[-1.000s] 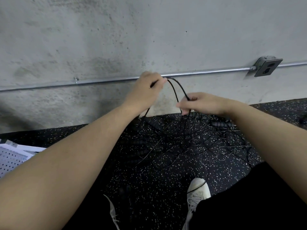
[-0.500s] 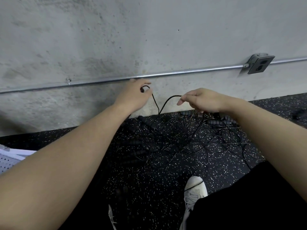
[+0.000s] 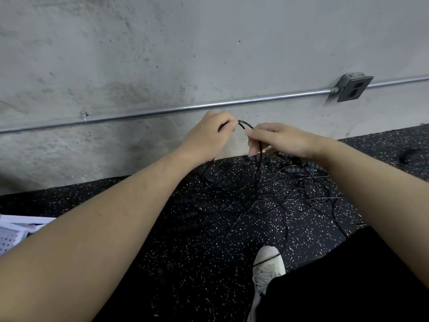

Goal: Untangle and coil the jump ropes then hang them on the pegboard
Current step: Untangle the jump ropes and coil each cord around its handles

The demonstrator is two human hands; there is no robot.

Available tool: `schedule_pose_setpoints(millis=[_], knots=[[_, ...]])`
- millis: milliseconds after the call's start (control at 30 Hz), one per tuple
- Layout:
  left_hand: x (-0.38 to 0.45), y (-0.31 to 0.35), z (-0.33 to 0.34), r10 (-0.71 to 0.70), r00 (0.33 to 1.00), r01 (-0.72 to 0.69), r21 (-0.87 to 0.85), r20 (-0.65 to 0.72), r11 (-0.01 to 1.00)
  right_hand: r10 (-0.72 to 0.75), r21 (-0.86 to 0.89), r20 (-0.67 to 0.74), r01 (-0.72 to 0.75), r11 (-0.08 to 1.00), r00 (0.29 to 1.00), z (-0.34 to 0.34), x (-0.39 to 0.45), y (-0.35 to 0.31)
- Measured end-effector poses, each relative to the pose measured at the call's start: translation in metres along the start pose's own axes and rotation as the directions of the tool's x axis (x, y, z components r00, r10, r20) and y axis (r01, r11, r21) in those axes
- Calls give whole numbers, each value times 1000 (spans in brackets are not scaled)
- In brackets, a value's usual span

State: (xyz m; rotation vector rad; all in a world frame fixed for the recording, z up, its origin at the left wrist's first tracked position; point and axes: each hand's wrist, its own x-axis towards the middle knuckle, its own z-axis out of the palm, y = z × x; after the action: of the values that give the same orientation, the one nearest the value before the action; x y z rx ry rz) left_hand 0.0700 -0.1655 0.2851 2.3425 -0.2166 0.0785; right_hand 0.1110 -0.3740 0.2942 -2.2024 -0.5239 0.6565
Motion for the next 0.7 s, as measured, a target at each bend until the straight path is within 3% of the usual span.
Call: schedule_pose_setpoints(millis=[100, 167, 300, 400, 500, 600, 700], knots=[[2, 2, -5, -65, 991, 48, -135, -118, 990, 181, -275, 215, -118, 954, 960, -2, -4, 15], [5, -3, -7, -168, 971, 127, -225, -170, 966, 253, -277, 250, -182, 944, 935, -3, -7, 19], [11, -22, -10, -454, 879, 361, -419, -147, 833, 146, -131, 68, -136, 982, 987, -6, -8, 17], [10, -29, -11, -548, 832, 470, -418, -83, 777, 100, -25, -42, -101, 995, 994, -7, -8, 16], [6, -23, -8, -472, 879, 431, -303, -73, 850, 79, 4, -107, -79, 997, 991, -9, -12, 12], [5, -9, 0, -251, 964, 245, -76, -91, 967, 26, -33, -136, -31, 999, 990, -9, -15, 4], [2, 6, 17, -82, 996, 79, 82, 38, 993, -8, -25, -151, 5, 1000, 989, -8, -13, 0]])
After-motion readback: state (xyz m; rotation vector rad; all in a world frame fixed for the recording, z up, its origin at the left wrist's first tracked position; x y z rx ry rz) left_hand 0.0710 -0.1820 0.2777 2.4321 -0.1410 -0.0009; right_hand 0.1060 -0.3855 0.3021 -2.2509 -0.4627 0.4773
